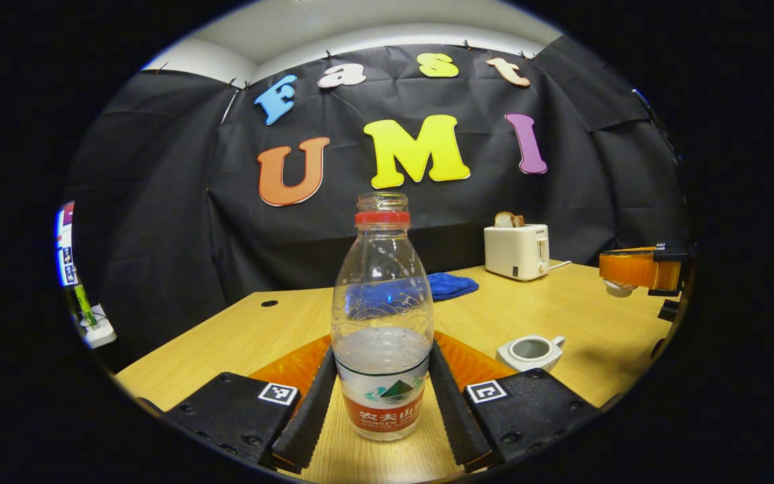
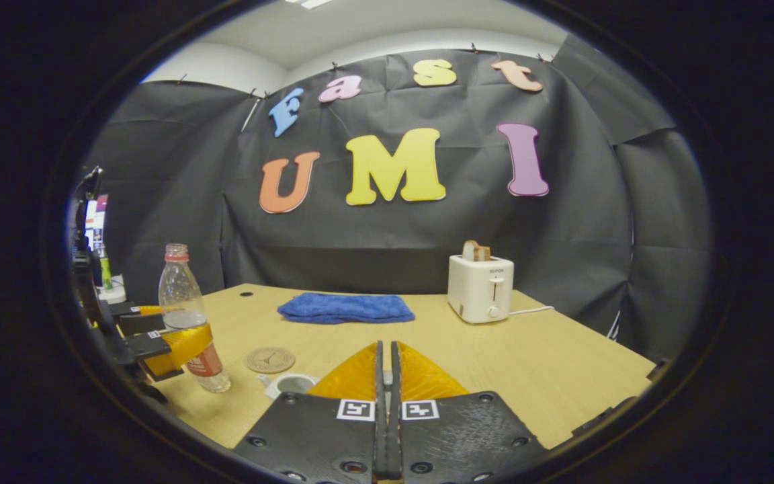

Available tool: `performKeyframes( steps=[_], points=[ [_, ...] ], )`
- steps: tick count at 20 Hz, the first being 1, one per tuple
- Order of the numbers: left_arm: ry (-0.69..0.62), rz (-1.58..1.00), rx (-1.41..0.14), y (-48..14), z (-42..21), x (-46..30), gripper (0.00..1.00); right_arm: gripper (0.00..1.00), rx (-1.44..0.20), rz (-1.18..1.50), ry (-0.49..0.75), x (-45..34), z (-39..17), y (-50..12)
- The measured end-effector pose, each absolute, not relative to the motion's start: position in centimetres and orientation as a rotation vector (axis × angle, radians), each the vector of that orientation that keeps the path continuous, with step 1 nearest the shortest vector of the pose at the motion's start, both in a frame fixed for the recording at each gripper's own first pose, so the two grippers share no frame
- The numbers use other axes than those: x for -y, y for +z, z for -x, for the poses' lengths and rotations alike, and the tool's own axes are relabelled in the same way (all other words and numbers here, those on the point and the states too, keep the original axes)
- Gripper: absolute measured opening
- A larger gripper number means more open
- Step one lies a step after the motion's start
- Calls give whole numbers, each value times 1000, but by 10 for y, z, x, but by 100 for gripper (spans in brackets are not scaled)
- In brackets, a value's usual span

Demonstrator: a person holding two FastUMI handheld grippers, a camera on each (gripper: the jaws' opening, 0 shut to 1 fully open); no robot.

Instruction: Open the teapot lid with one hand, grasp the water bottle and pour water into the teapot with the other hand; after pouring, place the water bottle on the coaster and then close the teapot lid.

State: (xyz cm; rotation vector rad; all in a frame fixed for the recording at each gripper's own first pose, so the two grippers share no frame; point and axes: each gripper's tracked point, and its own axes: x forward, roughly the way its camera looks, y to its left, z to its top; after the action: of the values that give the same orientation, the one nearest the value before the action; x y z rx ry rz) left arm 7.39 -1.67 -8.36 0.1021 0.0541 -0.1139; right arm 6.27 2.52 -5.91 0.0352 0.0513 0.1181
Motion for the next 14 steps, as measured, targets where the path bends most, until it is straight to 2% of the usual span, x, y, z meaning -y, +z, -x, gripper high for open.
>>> performKeyframes(
  steps=[9, 14],
  points=[
    [-85, -440, -171, -84, -75, 14, 75, 0, -72, -30, 95, -4, -67, -59],
    [-59, -741, -205, -92, -79, 9, 74, 0, -79, -10, 72, 13, -63, -54]
  ],
)
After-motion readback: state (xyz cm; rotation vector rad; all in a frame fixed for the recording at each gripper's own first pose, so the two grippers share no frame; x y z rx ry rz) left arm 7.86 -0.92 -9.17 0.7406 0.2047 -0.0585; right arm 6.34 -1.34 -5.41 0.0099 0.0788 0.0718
